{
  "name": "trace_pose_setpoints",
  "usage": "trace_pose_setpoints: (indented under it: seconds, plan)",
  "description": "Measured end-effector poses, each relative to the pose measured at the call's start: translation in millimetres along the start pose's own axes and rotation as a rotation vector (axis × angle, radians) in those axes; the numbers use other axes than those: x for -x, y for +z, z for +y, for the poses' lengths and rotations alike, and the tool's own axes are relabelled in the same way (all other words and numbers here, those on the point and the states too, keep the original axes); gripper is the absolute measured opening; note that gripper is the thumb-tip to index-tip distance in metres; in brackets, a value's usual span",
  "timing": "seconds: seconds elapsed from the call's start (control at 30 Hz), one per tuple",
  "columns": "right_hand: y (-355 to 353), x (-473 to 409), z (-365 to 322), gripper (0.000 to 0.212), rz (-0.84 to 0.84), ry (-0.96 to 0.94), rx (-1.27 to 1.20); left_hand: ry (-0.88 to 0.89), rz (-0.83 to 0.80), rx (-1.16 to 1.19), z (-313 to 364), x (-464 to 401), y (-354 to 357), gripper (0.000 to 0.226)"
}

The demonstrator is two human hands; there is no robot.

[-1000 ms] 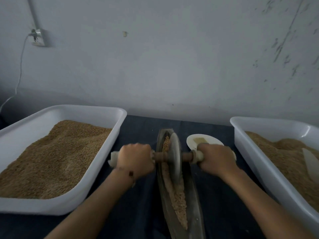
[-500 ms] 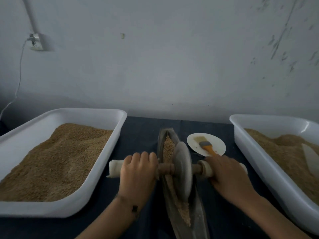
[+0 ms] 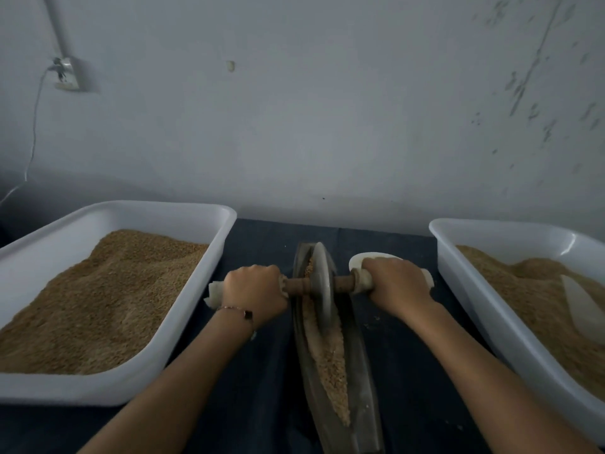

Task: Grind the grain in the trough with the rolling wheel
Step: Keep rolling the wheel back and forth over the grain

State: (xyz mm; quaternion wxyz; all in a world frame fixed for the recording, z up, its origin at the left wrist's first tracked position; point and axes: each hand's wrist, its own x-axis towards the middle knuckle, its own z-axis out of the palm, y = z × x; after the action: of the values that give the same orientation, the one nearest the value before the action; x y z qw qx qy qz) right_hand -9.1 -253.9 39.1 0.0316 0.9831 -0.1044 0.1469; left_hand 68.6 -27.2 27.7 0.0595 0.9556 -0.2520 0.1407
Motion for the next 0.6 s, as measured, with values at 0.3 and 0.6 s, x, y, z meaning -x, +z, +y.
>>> trace_pose_setpoints:
  seconds: [0.3,0.6]
  plan:
    - [-6,58,-5,0.037,0.151,-0.136,-0.021,0.122,0.252,0.061,3,58,-5,0.025]
    - [-27,120,4,0.076,0.276,-0.180,-0.055,0.271,0.339,0.038,10,102,-19,0.041]
